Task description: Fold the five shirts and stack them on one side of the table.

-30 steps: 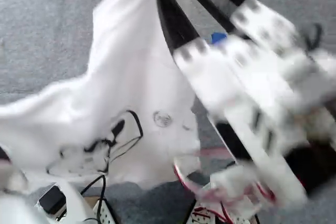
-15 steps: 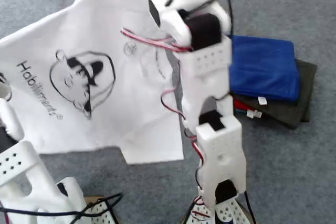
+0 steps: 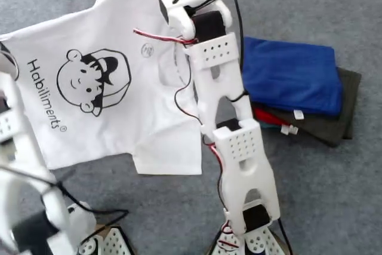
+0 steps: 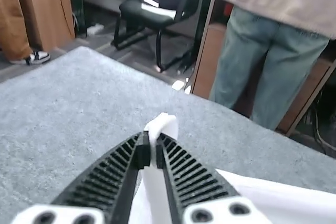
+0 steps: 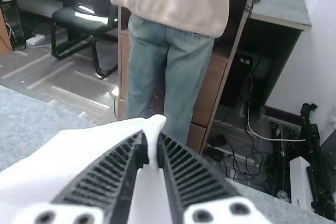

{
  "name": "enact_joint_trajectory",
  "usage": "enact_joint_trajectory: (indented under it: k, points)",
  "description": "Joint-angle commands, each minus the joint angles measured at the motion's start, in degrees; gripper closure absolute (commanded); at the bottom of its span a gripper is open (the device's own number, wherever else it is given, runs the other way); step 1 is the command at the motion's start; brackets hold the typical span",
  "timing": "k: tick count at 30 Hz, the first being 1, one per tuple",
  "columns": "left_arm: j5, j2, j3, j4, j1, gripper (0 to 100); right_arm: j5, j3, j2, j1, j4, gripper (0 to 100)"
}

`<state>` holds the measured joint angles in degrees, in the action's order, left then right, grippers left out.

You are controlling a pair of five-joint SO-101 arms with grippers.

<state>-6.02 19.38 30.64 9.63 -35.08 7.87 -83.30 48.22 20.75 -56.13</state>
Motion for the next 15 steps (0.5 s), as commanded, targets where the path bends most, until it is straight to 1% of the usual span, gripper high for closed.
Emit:
enact_joint_trajectory:
  k: [1,4,6,7,10,15]
  points:
    - [0.7,-8.8,-8.3,-1.0,0.4,97,-0.3,-0.4,0.3,-1.3,-2.1,98.4]
    - [0.7,-13.8,-10.2,-0.8,0.3,97,-0.3,-0.7,1.5,-1.8,-7.9,98.4]
    - [0.8,-14.2,-10.1,1.4,0.3,97,-0.3,-0.7,1.6,-1.8,-13.1,98.4]
    - [0.8,-14.2,-10.0,3.7,0.3,97,-0.3,-0.7,1.7,-1.8,-15.9,98.4]
    - [1.1,-14.2,-10.8,14.2,0.3,97,0.0,-0.5,1.8,-1.6,-23.9,98.4]
    - [7.9,-14.2,-11.2,28.7,0.3,97,0.1,-0.6,1.8,-1.5,-37.5,98.4]
